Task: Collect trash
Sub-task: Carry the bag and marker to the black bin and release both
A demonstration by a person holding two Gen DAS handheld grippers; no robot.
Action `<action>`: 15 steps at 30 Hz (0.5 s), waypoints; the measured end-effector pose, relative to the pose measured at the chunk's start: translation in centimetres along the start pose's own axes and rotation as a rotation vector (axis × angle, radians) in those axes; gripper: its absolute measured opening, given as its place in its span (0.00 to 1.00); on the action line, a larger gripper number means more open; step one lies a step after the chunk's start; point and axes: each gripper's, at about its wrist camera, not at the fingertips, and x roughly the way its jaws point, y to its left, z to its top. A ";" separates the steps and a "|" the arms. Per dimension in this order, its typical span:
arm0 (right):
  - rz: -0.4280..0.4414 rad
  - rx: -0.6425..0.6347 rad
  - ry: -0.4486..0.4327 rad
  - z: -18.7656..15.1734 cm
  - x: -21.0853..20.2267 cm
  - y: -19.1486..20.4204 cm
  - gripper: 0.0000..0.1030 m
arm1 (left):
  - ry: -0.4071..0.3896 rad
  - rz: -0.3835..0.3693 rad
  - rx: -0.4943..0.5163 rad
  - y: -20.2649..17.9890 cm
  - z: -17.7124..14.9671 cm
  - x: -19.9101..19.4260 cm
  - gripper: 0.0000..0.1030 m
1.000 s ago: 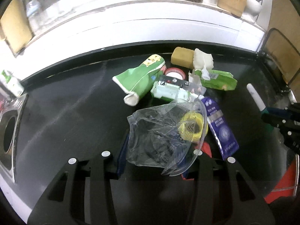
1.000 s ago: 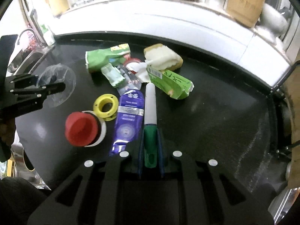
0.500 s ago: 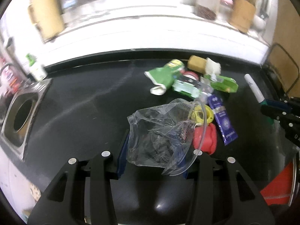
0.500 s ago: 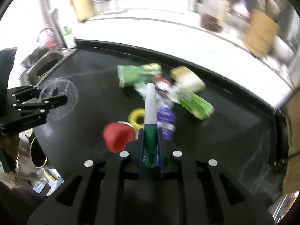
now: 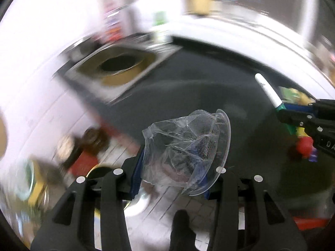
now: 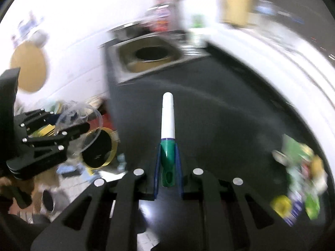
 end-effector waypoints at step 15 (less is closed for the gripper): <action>0.358 -0.191 0.292 5.6 20.9 24.0 0.14 | 0.144 0.132 -0.475 21.5 -12.4 6.9 0.42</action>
